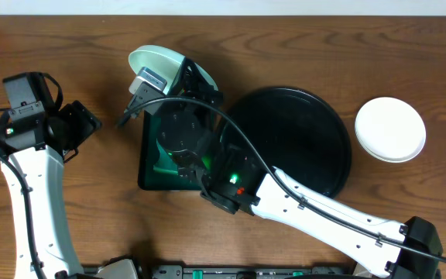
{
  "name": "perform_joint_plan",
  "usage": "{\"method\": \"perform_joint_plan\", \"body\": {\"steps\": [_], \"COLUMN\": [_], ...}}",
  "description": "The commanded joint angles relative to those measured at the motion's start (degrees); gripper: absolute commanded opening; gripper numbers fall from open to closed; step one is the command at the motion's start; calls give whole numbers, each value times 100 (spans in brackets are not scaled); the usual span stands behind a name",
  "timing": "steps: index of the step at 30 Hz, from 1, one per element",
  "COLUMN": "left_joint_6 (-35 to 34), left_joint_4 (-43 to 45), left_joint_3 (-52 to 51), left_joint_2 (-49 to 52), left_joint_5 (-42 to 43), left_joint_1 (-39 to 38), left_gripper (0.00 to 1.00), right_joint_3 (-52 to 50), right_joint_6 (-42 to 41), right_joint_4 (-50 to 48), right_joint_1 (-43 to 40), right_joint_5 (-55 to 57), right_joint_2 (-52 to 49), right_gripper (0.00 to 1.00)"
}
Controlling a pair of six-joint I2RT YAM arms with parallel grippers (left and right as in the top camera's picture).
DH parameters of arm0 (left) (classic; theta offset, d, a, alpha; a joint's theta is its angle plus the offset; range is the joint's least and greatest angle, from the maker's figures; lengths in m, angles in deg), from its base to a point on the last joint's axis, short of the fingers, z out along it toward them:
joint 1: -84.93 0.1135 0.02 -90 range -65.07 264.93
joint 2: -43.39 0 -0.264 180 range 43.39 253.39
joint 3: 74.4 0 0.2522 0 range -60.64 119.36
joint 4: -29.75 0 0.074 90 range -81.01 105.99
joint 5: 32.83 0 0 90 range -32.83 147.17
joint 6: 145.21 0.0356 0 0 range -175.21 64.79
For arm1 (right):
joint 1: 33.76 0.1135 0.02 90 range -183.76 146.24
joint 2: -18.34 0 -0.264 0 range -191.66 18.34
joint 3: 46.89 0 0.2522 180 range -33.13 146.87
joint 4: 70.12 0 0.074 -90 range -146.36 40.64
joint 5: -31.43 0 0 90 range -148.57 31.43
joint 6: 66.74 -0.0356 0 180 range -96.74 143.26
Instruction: Clean dirty plates on tray and stack at the side
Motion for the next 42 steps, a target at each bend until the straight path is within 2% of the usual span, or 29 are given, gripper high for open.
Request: {"method": "perform_joint_plan", "body": {"steps": [1,13,17,22,25,29,37,42], "left_joint_6": [-35,-33,-33,-33,-33,-33,-33,-33], "left_joint_4": [-17,-17,-17,-17,-17,-17,-17,-17], "left_joint_3": [83,83,83,83,83,83,83,83], "left_joint_2": [-35,-35,-35,-35,-35,-35,-35,-35], "left_joint_5": [-55,-55,-55,-55,-55,-55,-55,-55], "left_joint_1": [26,26,26,26,26,24,26,26], "left_gripper": [81,81,81,81,81,81,81,81], "right_joint_3": [92,92,90,90,90,90,79,79], "right_joint_6": [-11,-396,-1252,-1307,-2212,-3954,-6612,-7047], "right_joint_4": [-33,293,413,726,938,1556,3045,3322], "right_joint_1": [98,98,87,74,15,-127,-868,-1537], "right_joint_5": [48,-168,-302,-334,-295,-470,-2116,-3021], "right_joint_2": [68,68,68,68,68,68,66,70], "right_gripper": [1,1,2,1,1,1,1,1]}}
